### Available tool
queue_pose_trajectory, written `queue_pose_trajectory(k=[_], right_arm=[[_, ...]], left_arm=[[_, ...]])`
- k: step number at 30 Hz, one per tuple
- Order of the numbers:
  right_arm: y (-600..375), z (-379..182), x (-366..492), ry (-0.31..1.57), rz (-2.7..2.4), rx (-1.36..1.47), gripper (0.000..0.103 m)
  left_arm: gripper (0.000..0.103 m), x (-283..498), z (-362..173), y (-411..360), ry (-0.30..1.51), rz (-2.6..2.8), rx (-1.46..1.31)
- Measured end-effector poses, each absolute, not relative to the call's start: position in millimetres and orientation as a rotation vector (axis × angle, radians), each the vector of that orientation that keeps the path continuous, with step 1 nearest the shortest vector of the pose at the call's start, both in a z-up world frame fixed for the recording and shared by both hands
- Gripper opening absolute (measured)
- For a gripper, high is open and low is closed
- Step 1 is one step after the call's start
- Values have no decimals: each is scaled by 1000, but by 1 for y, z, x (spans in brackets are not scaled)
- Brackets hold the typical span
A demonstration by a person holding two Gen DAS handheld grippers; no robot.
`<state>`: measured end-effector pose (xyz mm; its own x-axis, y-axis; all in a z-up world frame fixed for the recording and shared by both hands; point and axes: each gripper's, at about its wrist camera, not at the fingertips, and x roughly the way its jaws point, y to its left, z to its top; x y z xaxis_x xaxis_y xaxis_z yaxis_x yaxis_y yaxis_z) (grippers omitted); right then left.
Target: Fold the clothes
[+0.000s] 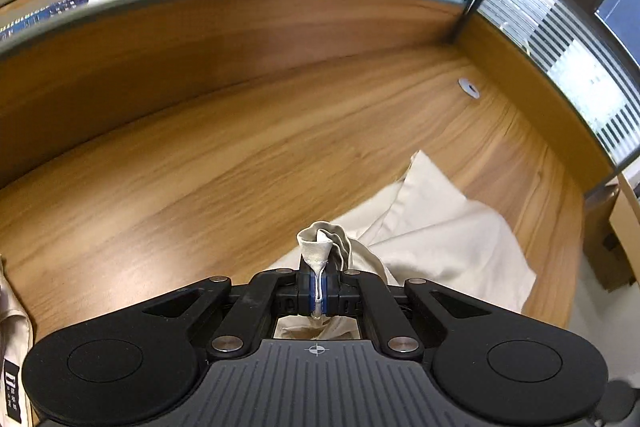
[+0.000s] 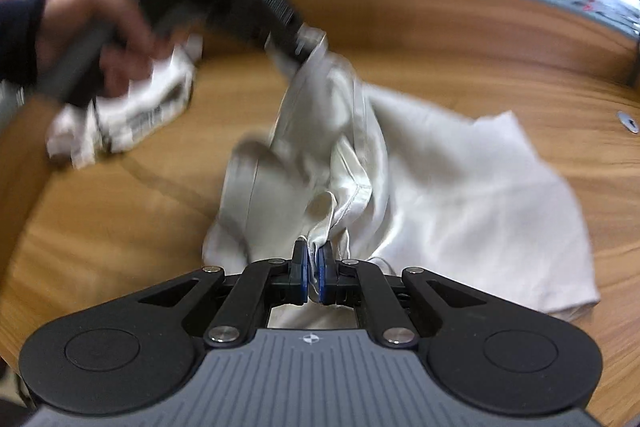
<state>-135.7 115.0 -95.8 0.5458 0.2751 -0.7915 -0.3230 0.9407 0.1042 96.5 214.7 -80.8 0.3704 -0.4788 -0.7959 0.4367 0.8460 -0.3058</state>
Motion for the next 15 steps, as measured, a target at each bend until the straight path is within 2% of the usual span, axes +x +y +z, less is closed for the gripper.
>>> queue_pose_trajectory(k=[3,4,6,9,15], right_arm=[[132,-109,-145,964,355,-100,9],[135,-110,-147,974,363,-120,15],[140,-110,-151,987,390,-159,18],[140,-97,-155,977,424,-184,33],[131,-57,-129,880,381,-121,37]], left_arm=[[5,97,-84,218,1031,-601,-53],[5,97,-85,219,1030,-601,-57],[5,97,-87,221,1031,-603,-73],[5,97,-88,223,1034,-599,-106],[5,99,-87,228,1066,-574,-204]])
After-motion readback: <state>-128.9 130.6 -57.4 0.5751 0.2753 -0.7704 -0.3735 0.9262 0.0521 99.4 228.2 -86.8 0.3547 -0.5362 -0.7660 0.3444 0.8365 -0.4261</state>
